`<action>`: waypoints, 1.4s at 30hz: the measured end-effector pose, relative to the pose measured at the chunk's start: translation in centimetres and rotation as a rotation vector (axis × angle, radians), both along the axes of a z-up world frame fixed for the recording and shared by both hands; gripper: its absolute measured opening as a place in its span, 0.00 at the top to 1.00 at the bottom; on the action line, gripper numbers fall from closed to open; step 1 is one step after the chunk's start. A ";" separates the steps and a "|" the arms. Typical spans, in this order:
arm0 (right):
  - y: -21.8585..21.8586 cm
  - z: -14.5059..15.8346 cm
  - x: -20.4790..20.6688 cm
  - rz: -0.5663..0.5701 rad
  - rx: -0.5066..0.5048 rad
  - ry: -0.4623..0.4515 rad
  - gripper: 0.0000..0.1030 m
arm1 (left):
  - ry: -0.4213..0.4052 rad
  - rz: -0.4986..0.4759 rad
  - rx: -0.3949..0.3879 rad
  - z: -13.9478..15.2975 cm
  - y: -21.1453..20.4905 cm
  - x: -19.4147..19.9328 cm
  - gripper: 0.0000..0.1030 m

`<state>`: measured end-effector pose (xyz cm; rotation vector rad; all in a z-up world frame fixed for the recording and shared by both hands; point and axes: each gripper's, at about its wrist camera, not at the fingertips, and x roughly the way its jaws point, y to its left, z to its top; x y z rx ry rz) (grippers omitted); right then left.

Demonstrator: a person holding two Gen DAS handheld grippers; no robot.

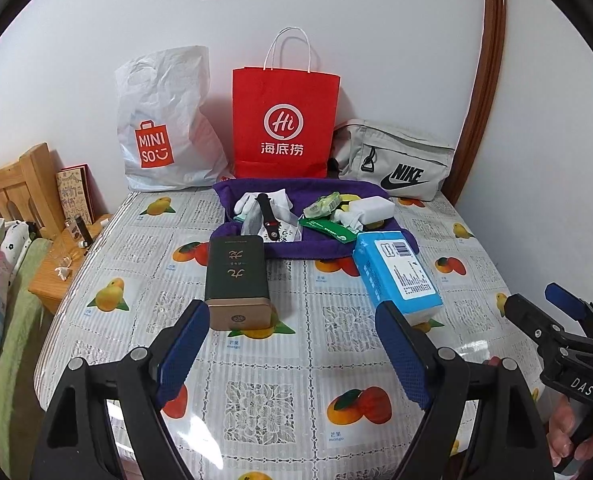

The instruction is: Organize soft objects

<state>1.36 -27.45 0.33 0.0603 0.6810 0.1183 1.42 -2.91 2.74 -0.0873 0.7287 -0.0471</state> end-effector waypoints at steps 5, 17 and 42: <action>0.0 0.0 -0.2 -0.003 0.002 -0.001 0.01 | 0.002 -0.003 -0.002 0.0 0.0 -0.1 0.18; -0.1 -0.1 -0.3 -0.003 0.001 -0.001 0.01 | 0.009 -0.002 -0.004 -0.1 0.0 0.0 0.18; 0.2 0.0 -0.5 0.000 -0.004 -0.004 0.01 | 0.005 0.001 -0.004 -0.1 0.1 -0.2 0.18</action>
